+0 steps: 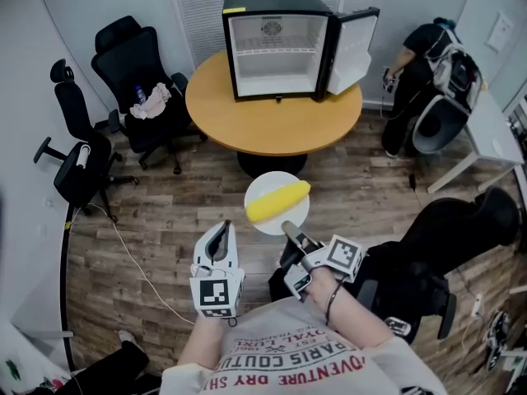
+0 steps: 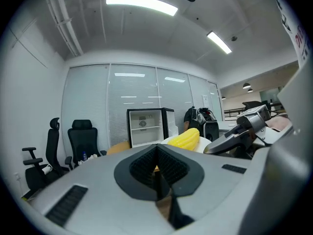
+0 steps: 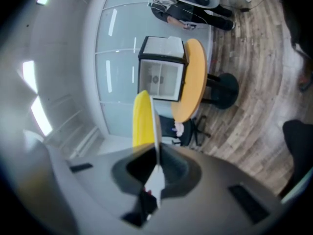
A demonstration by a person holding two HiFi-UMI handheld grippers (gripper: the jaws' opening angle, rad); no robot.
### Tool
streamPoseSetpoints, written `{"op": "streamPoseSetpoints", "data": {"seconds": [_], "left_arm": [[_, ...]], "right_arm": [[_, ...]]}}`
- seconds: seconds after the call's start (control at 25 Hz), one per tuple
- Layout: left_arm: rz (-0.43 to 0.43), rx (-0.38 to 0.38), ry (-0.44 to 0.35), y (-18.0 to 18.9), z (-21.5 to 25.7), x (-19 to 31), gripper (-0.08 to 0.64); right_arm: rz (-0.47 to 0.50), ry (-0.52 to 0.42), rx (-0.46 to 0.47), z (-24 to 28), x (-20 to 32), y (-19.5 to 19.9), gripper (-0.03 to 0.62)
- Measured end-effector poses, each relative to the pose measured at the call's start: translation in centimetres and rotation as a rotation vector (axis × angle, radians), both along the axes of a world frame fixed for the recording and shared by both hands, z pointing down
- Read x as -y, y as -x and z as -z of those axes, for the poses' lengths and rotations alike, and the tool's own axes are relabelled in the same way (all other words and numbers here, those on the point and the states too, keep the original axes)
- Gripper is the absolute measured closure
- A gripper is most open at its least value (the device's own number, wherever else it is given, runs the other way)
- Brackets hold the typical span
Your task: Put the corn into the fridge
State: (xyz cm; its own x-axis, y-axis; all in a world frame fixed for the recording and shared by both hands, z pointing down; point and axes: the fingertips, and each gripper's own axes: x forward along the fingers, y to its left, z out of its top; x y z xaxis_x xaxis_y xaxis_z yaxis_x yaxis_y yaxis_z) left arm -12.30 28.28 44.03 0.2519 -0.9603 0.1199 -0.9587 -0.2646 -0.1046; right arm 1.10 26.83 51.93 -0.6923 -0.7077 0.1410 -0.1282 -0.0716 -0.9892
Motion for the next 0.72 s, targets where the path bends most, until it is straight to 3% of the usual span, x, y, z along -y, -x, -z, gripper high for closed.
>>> {"op": "streamPoseSetpoints", "data": {"seconds": [0.72], "left_arm": [[0.044, -0.038, -0.009, -1.8, 0.6, 20.3, 0.531]], "right_arm": [[0.033, -0.009, -0.007, 0.5, 20.1, -1.7, 0.555]]}}
